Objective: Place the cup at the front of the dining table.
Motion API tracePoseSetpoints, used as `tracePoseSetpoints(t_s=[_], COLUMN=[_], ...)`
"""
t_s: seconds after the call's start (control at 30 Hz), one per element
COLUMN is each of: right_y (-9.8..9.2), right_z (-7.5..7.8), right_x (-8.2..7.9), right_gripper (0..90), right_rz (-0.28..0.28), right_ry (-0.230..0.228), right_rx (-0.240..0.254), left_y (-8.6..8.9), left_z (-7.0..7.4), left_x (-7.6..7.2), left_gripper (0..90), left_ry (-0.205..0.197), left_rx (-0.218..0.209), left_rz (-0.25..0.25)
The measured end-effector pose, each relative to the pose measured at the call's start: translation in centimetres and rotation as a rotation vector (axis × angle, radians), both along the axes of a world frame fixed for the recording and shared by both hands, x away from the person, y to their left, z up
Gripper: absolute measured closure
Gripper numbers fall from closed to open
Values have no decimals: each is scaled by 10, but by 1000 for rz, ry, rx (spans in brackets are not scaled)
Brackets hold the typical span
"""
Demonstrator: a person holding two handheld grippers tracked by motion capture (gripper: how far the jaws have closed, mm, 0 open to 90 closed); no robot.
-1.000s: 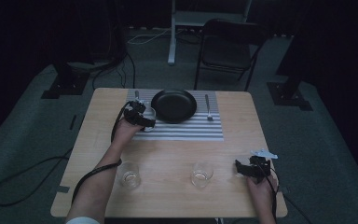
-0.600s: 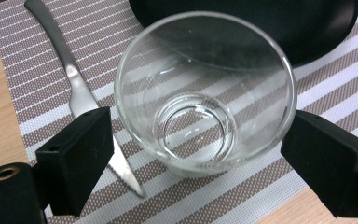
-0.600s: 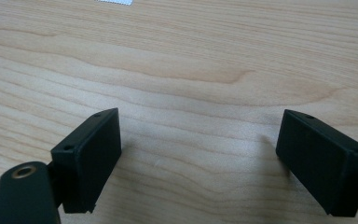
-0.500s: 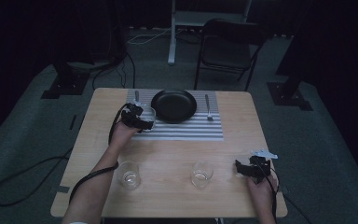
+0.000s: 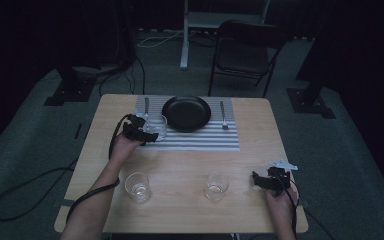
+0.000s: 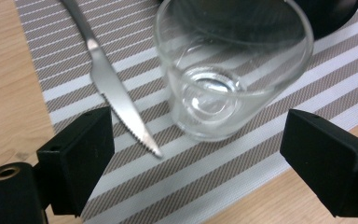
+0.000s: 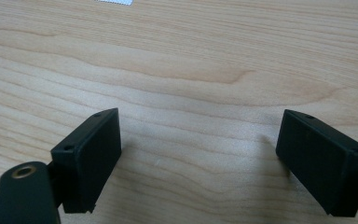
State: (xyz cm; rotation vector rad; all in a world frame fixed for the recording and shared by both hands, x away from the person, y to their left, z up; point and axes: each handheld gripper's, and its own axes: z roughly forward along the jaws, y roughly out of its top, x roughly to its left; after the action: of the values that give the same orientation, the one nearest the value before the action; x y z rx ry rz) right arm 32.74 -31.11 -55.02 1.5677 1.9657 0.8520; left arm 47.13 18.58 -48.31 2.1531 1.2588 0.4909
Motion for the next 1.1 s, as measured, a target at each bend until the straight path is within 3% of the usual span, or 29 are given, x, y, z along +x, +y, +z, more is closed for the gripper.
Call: tracePoseSetpoints(t_s=[0.83, 1.1], right_y=[0, 0], right_z=[0, 0], right_x=[0, 0], right_gripper=[135, 135], right_rz=[0, 0], right_ry=[0, 0], right_rx=[0, 0], left_y=[23, 38], left_z=[-8, -14], left_x=[-31, -41], left_gripper=[104, 104], left_ry=[12, 16], left_rx=[-25, -42], left_rz=[-13, -2])
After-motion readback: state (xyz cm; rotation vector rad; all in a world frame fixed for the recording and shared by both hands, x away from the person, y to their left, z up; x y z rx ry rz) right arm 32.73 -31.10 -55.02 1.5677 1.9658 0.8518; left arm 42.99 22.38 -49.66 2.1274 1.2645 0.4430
